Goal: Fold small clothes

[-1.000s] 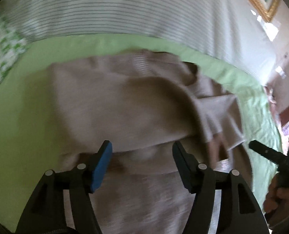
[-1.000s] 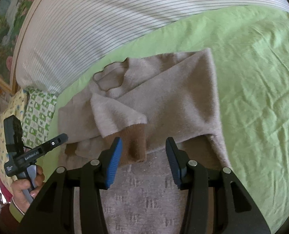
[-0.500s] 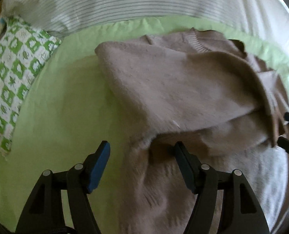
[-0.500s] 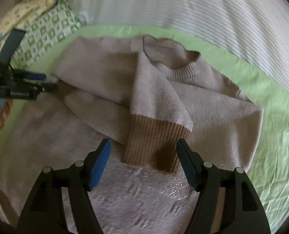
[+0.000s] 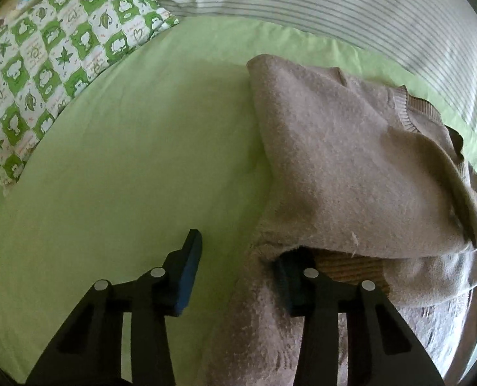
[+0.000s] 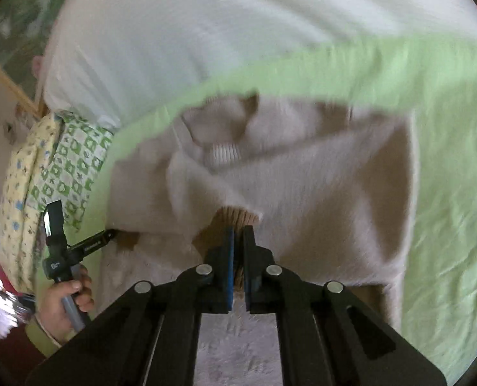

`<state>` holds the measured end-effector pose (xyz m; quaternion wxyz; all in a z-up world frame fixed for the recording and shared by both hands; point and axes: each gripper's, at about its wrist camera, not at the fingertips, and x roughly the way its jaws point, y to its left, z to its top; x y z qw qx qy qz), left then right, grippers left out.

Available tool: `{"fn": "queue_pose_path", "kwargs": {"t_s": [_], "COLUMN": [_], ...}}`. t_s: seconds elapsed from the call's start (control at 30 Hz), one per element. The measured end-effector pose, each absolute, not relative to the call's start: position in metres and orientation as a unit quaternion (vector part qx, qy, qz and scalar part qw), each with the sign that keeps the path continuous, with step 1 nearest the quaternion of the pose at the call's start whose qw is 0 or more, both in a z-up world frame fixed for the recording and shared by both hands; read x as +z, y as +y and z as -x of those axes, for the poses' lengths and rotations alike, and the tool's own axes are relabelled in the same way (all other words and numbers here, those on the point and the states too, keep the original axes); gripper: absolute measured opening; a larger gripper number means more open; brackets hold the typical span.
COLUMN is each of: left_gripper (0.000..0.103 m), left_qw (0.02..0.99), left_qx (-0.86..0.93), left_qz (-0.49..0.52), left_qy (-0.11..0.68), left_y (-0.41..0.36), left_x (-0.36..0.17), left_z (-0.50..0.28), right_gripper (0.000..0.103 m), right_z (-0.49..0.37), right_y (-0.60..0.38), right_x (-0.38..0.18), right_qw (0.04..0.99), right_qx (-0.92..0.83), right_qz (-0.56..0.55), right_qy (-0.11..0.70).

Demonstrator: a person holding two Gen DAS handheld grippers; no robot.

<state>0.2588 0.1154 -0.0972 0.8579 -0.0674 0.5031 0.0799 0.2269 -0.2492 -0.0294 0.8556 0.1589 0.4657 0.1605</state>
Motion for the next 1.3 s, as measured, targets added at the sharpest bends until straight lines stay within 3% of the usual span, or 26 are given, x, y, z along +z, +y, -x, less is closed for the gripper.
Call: {"fn": "queue_pose_path", "kwargs": {"t_s": [0.1,0.27,0.47,0.6,0.77,0.87,0.9,0.93,1.0,1.13,1.3], "left_gripper": [0.042,0.041,0.039,0.039,0.04,0.041,0.041,0.042,0.042,0.043,0.043], "left_qw": [0.856,0.856,0.857,0.857,0.854,0.855,0.855,0.855,0.857,0.861,0.861], "left_qx": [0.081,0.077,0.064,0.065,0.069,0.069,0.068,0.067,0.067,0.066,0.066], "left_qz": [0.082,0.076,0.074,0.075,0.084,0.087,0.088,0.089,0.087,0.073,0.073], "left_qy": [0.504,0.505,0.505,0.506,0.508,0.507,0.506,0.506,0.504,0.499,0.499], "left_y": [0.115,0.114,0.115,0.12,0.121,0.121,0.123,0.123,0.123,0.119,0.117], "left_x": [-0.092,-0.094,-0.09,-0.09,-0.094,-0.094,-0.095,-0.095,-0.094,-0.093,-0.093], "left_z": [-0.257,-0.252,-0.254,-0.258,-0.258,-0.257,-0.256,-0.256,-0.255,-0.255,-0.254], "right_gripper": [0.006,0.005,0.004,0.004,0.007,0.008,0.018,0.036,0.056,0.057,0.057], "right_z": [-0.223,-0.22,-0.224,-0.238,-0.245,-0.234,-0.231,-0.229,-0.227,-0.234,-0.261], "right_y": [-0.241,-0.255,-0.283,-0.31,-0.356,-0.359,-0.353,-0.343,-0.322,-0.278,-0.277], "right_x": [-0.033,-0.051,-0.045,-0.042,-0.079,-0.085,-0.083,-0.079,-0.076,-0.07,-0.091], "right_qw": [0.862,0.856,0.769,0.731,0.741,0.751,0.763,0.778,0.799,0.836,0.82], "right_qx": [0.14,0.118,0.2,0.174,-0.032,-0.04,-0.036,-0.025,0.004,0.049,0.012], "right_qz": [-0.112,-0.151,-0.39,-0.484,-0.451,-0.426,-0.401,-0.368,-0.317,-0.211,-0.22], "right_qy": [0.474,0.481,0.466,0.448,0.496,0.502,0.506,0.509,0.511,0.505,0.529]}}
